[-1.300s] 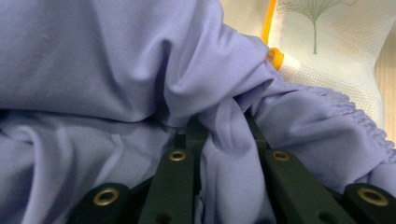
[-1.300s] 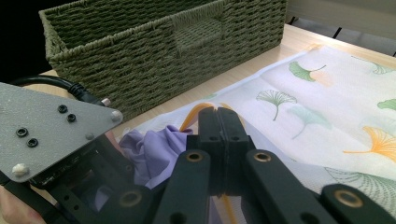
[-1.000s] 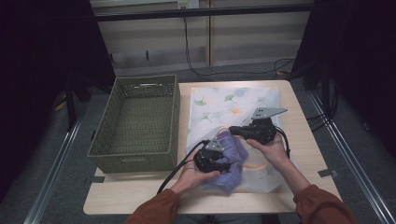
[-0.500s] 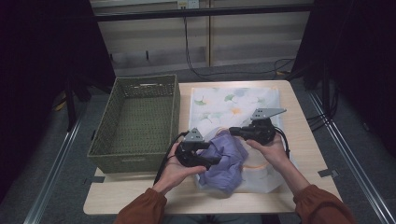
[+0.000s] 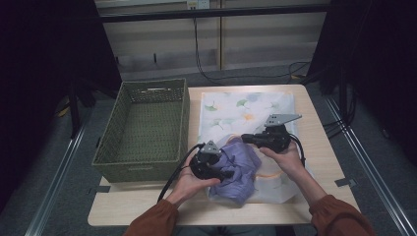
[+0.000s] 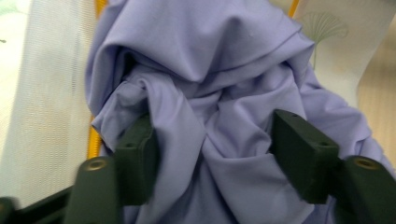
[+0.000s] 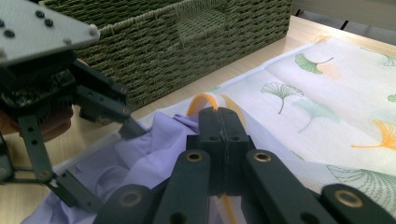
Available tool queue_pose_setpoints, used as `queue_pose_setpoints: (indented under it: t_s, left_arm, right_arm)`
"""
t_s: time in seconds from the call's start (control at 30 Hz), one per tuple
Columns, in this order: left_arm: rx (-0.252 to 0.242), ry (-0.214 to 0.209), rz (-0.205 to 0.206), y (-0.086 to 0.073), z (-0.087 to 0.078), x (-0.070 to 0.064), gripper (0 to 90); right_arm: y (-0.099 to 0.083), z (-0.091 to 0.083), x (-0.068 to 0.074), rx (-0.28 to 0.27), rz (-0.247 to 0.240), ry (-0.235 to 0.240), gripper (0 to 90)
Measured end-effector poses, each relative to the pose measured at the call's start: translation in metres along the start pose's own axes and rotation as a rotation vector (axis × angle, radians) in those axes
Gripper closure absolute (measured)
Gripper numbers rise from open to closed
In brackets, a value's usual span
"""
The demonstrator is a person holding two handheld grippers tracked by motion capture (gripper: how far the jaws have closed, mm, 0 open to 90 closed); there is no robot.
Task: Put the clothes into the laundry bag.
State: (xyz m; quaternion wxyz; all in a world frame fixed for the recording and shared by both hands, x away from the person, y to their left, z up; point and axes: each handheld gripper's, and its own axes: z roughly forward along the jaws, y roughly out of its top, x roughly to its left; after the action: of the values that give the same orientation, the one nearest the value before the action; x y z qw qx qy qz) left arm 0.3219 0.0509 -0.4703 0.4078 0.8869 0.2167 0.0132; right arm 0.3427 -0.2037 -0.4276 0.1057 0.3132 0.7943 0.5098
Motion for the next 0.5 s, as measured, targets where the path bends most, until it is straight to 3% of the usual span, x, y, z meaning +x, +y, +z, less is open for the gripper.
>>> queue_pose_setpoints:
  t_s: [0.13,0.23,0.47,0.5]
  left_arm:
    - [0.019,-0.023,0.025,0.0,0.006,-0.003,55.1]
    - [0.027,-0.025,0.021,-0.001,0.011,-0.001,66.6]
    - [0.015,-0.026,0.029,0.002,0.016,-0.001,74.2]
    - [0.03,-0.019,0.04,0.003,0.016,0.0,75.6]
  right_arm:
    - [0.0,0.001,0.0,0.004,-0.002,0.0,90.0]
    - [0.0,0.001,0.001,0.006,-0.008,0.001,90.0]
    - [0.001,0.003,0.004,0.016,-0.022,0.007,90.0]
    - [0.001,0.004,0.006,0.02,-0.023,0.007,90.0]
